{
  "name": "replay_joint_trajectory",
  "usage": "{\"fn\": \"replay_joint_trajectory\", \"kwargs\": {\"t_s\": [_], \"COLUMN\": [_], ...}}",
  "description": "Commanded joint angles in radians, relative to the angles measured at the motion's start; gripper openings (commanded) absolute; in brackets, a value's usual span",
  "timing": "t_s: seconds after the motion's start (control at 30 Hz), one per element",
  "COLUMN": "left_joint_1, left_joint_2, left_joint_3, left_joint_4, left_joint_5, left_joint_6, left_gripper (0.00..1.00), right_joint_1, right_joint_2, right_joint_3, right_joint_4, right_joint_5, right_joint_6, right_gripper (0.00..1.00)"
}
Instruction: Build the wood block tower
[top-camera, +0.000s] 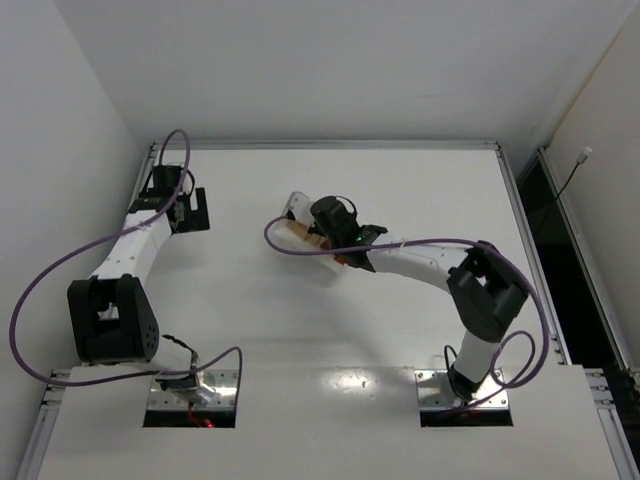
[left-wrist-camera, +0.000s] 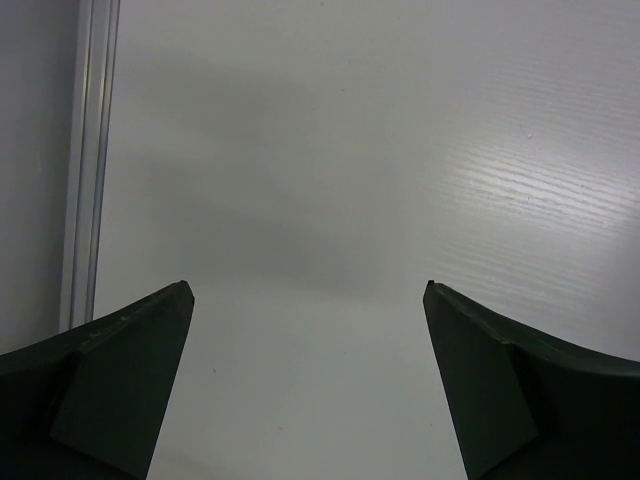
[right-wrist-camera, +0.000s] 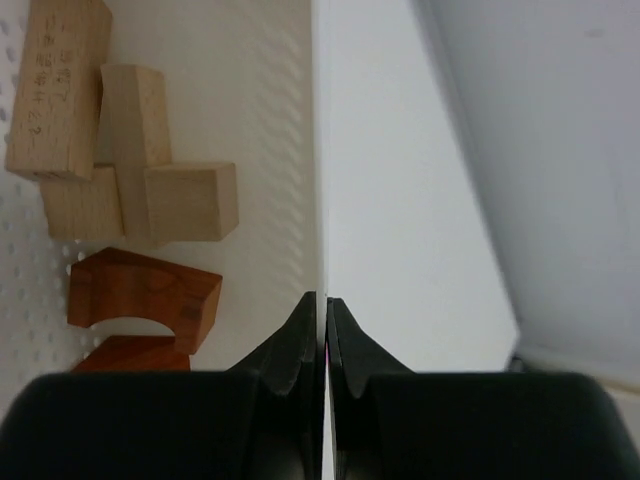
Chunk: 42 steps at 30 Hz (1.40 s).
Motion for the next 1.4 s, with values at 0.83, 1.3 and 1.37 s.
{"fn": "replay_joint_trajectory", "kwargs": {"t_s": [0.83,1.3,1.37], "left_joint_1": [0.083,0.083,0.083], "left_joint_2": [-0.005,0.024,0.024], "left_joint_3": [0.007,0.037,0.037], "left_joint_4": [-0.033,-0.044,-0.044], "left_joint_5": [0.018,0.074,0.074], "left_joint_6": [-0.045,-0.055,-0.064], "left_gripper": [1.0,1.0,1.0], "right_joint_1": [0.075,0.057,0.057], "right_joint_2": [0.427,0.383,0.364], "right_joint_3": [-0.204,-0.158,-0.192], "right_joint_4": [1.835,1.84,1.84], "right_joint_5": [0.17,0.083,0.072], "right_joint_6": [-1.415,-1.511,-1.521], "right_gripper": [0.0,0.0,0.0]}}
